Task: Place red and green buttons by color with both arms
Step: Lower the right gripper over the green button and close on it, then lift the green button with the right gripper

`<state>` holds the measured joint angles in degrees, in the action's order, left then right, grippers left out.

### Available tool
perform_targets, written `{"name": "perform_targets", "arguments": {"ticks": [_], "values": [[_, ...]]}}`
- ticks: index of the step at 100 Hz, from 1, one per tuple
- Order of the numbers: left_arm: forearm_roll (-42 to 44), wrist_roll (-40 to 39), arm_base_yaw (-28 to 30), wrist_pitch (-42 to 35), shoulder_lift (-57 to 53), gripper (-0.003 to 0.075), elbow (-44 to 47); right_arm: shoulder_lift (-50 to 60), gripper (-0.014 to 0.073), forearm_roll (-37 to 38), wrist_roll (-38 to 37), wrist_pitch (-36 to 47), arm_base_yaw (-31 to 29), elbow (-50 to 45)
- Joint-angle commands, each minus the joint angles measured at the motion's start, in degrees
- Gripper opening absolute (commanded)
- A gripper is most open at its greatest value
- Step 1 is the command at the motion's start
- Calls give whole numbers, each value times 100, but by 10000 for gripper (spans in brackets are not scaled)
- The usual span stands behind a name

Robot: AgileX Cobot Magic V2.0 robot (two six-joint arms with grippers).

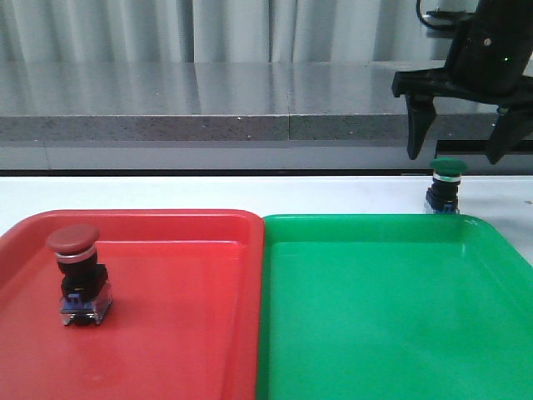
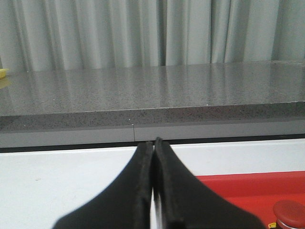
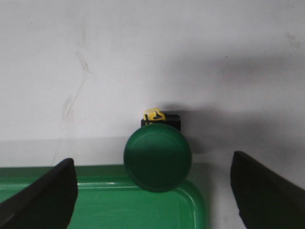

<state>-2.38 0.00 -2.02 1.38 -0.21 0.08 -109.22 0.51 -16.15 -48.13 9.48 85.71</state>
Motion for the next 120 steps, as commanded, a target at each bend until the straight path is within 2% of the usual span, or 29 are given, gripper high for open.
{"name": "perform_targets", "arguments": {"ticks": [1, 30, 37, 47, 59, 70, 92, 120], "values": [[-60, 0, 8, -415, -184, -20, 65, 84, 647, 37, -17, 110, -10, 272], [-60, 0, 8, -415, -184, -20, 65, -258, 647, 37, -17, 32, -16, 452], [-60, 0, 8, -415, -184, -20, 65, -314, 622, 37, -17, -82, -16, 518], [-60, 0, 8, -415, -184, -20, 65, -329, 507, 37, -17, -145, -16, 556], [-60, 0, 8, -415, -184, -20, 65, -329, 305, 37, -17, -183, -16, 605], [-60, 0, 8, -415, -184, -20, 65, -329, 225, 37, -17, -182, -16, 626], [-60, 0, 8, -415, -184, -20, 65, -190, 220, 49, -17, -199, -16, 632], [-60, 0, 8, -415, -184, -20, 65, 711, 220, 131, -17, -241, 58, 632]]}}
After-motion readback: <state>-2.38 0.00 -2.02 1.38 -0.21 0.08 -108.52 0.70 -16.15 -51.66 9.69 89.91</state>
